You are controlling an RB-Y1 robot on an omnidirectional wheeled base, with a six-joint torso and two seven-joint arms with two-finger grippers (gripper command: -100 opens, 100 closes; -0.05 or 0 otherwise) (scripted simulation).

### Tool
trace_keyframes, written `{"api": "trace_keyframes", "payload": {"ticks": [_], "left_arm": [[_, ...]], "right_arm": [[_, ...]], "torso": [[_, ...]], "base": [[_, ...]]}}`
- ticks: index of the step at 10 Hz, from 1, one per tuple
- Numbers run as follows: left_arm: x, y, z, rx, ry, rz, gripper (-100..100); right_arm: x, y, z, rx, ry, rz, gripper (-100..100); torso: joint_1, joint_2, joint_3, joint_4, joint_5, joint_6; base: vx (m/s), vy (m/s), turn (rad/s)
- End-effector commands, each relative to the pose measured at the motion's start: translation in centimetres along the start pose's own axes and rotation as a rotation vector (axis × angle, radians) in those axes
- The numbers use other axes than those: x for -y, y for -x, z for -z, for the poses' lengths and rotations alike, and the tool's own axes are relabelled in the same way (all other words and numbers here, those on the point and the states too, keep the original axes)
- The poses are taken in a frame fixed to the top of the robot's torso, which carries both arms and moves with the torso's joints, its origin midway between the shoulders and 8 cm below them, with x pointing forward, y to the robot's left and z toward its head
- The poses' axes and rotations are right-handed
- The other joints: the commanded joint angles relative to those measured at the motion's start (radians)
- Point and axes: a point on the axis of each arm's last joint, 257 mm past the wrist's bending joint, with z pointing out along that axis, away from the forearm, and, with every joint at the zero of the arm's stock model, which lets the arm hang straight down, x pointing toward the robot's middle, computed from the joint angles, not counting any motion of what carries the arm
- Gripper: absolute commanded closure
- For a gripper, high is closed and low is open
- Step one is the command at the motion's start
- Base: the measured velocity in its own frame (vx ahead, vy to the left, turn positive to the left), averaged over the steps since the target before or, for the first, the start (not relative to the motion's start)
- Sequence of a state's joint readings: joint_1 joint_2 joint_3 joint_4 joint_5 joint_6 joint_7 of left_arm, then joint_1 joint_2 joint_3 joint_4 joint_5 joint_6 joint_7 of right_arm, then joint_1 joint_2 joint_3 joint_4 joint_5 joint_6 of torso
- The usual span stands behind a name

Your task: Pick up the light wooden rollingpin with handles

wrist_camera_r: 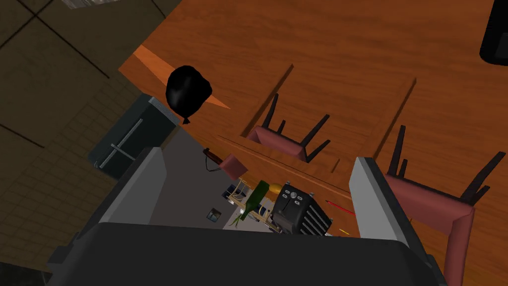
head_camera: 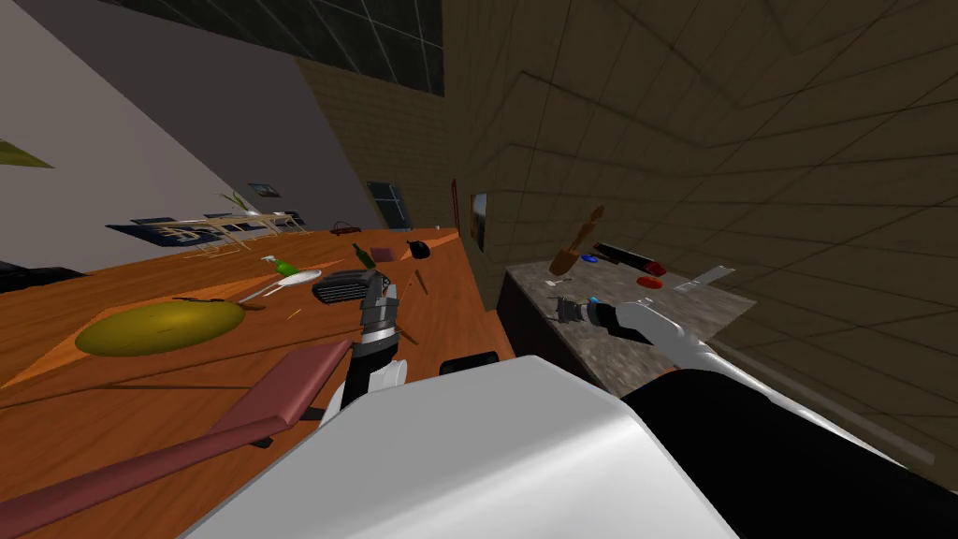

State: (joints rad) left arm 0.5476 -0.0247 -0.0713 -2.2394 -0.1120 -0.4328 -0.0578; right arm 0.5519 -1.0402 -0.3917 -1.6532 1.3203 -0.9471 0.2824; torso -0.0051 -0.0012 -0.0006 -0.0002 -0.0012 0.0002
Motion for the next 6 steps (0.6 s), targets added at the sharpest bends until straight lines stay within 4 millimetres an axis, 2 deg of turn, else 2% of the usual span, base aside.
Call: {"api": "trace_keyframes", "payload": {"ticks": [1,2,3,4,5,6], "left_arm": [[0.0,0.0,0.0,0.000,0.000,0.000,0],[0.0,0.0,0.0,0.000,0.000,0.000,0],[0.0,0.0,0.0,0.000,0.000,0.000,0],[0.0,0.0,0.0,0.000,0.000,0.000,0],[0.0,0.0,0.0,0.000,0.000,0.000,0],[0.0,0.0,0.0,0.000,0.000,0.000,0]], "right_arm": [[-0.3,-2.0,0.7,-0.048,0.028,0.027,-100],[-0.9,-4.2,1.8,-0.112,0.081,0.072,-100],[-1.0,-4.7,1.9,-0.122,0.081,0.063,-100],[-1.8,-7.0,3.2,-0.185,0.135,0.098,-100],[-1.8,-7.3,3.3,-0.191,0.135,0.092,-100],[-2.7,-9.6,4.7,-0.252,0.190,0.116,-100]], "torso": [[0.000,0.000,0.000,0.000,0.000,0.000],[0.000,0.000,0.000,0.000,0.000,0.001],[-0.001,-0.001,-0.001,0.000,0.000,0.000],[0.000,-0.001,-0.001,0.000,0.000,0.001],[0.000,-0.001,-0.001,0.000,0.000,0.000],[0.001,-0.001,-0.001,0.000,0.000,0.001]], "base": [[0.006,-0.059,0.119],[0.023,-0.077,0.191],[0.017,-0.067,0.121],[0.012,-0.060,0.200],[0.013,-0.055,0.104],[0.020,-0.071,0.193]]}}
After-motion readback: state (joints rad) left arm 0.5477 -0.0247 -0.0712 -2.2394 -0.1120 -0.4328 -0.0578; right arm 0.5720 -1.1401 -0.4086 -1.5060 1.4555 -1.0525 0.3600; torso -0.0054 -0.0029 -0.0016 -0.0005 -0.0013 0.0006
